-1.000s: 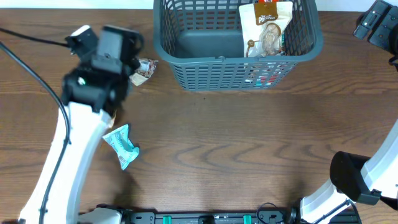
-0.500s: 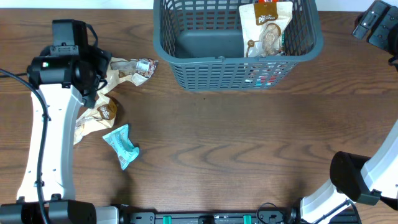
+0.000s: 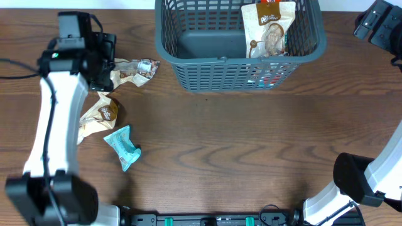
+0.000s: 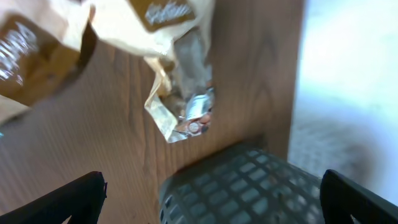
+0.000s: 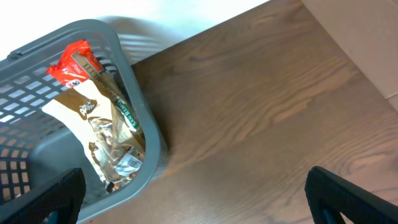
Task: Pack container
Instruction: 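Raise the right arm away and reach the left gripper to the left PanTree bag, then grasp the upper PanTree bag near the basket with the left gripper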
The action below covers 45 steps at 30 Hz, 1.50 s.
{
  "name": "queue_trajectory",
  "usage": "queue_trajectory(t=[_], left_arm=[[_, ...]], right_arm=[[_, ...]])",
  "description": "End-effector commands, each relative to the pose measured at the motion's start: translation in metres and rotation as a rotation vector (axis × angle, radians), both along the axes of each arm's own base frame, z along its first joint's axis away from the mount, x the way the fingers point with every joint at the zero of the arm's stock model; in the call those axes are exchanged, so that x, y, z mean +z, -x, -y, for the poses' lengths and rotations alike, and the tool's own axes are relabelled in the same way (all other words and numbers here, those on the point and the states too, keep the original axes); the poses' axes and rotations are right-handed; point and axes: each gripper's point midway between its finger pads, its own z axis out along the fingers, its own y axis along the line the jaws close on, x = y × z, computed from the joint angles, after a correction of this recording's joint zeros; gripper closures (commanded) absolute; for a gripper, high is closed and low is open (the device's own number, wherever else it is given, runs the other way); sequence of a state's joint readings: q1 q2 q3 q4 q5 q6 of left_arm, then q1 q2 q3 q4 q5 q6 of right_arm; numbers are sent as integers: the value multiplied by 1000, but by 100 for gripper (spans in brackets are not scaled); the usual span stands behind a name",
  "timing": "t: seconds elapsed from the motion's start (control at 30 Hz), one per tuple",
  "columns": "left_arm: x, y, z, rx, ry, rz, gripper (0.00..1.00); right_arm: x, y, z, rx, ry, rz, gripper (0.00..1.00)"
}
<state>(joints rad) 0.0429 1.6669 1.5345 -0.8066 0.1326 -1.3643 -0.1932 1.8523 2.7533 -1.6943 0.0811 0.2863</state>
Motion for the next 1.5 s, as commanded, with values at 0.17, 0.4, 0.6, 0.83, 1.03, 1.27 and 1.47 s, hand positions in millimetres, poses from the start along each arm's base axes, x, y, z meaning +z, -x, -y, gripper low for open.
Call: queue_trajectory(t=[0.17,0.4,0.6,0.83,1.03,1.27,1.47], left_arm=[[-73,-16,9,41,84,-164,1],[-84,-17,1,61,40,-182,1],[-80,-29,-9,72,-28,-131,1],[-78,-36,-11,117,-16,-102,1],[-84,-37,-16,166,-18,-113,0],[-119,-27,-13,175,-4,-226,1],[-139,-22,-14,185,-7,-280,2]], right_arm=[[-3,0,2,-49,-42,2,1],[-24,9,43,-299,55,-86,1],[-82,2,46,-303,45,-270,1],[-138,0,47,-309,30,-420,1],[-158,4,46,-306,27,-482,1],[-159,5,46,-306,27,-486,1],[-159,5,46,-306,27,-486,1]])
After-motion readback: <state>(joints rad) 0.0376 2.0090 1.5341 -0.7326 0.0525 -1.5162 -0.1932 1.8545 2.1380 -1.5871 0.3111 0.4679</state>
